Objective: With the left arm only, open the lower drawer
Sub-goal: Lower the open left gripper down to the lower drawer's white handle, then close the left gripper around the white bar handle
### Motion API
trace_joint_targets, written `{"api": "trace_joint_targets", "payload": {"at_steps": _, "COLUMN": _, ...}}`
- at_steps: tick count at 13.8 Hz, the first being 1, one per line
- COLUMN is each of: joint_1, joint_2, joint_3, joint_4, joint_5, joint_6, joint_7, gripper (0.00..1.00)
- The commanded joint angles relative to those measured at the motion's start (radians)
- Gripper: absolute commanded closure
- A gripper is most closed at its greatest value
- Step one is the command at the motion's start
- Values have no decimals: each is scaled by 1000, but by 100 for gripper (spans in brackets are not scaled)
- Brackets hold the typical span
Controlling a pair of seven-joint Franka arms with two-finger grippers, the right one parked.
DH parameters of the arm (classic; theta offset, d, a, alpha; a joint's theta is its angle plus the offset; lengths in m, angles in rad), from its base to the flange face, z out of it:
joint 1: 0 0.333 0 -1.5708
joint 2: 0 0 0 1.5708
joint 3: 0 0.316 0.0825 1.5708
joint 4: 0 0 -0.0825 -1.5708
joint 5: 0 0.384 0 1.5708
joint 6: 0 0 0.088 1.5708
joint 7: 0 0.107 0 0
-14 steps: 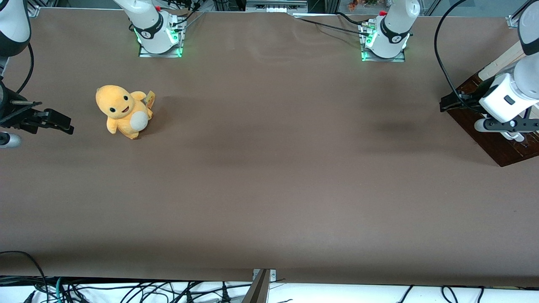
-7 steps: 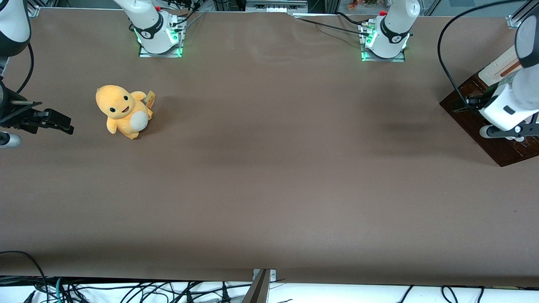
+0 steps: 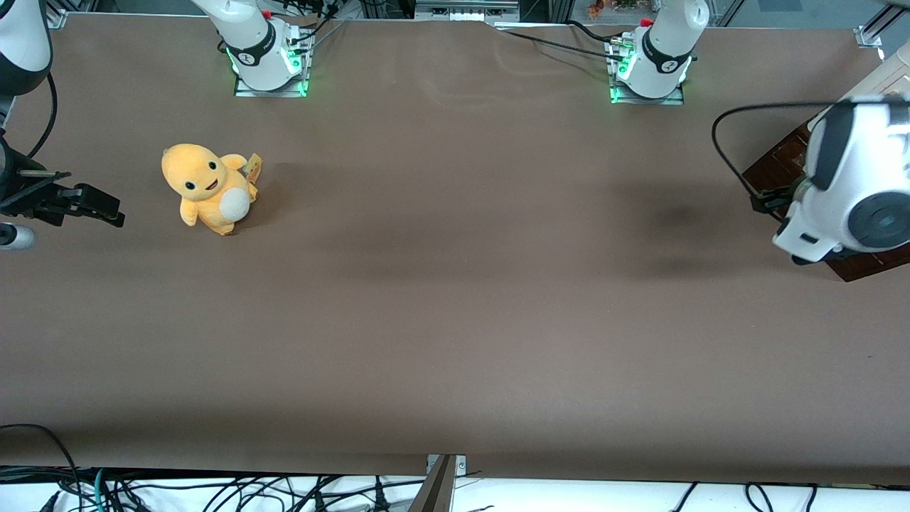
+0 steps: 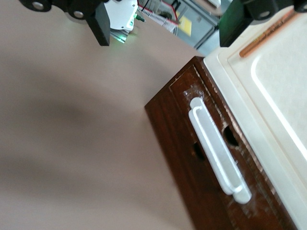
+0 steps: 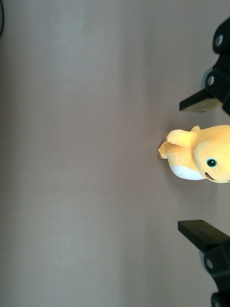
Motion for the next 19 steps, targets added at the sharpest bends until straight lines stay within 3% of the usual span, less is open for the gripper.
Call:
{"api": "trace_joint_targets", "payload": {"at_steps": 1, "joint_1": -87, "joint_2": 130, "joint_3": 0, "joint_4": 39, "joint_5": 130, "joint_6": -147, "joint_7": -223, "gripper": 0}}
{"api": "trace_joint_targets", "payload": {"at_steps": 4, "joint_1": -142, "joint_2": 233, "joint_3": 3, "joint_4": 31, "joint_5": 229, "joint_6": -204, "joint_7": -392, "gripper": 0}}
{"api": "trace_joint_targets", "payload": {"at_steps": 6, "joint_1": -126, "joint_2": 287, "joint_3": 11, "joint_4": 22, "joint_5": 243, "joint_6": -209, "joint_7": -434, "gripper": 0}}
{"api": "trace_joint_targets", "payload": {"at_steps": 12, "joint_1": -29, "joint_2": 416, "joint_3": 9, "joint_4": -10, "joint_5": 468, "joint_6": -200, "joint_7": -452, "gripper": 0}}
{"api": "trace_joint_targets", "payload": {"at_steps": 16, "joint_1": 43, "joint_2": 465, "joint_3": 8, "joint_4": -10, "joint_5": 478, "joint_6": -171, "joint_7": -555, "gripper": 1}}
{"api": "trace_joint_targets", "payload": {"at_steps": 19, "joint_1": 51, "joint_2": 465, "joint_3": 8, "joint_4": -19, "joint_5": 494, "joint_6": -152, "joint_7": -542, "gripper": 34}}
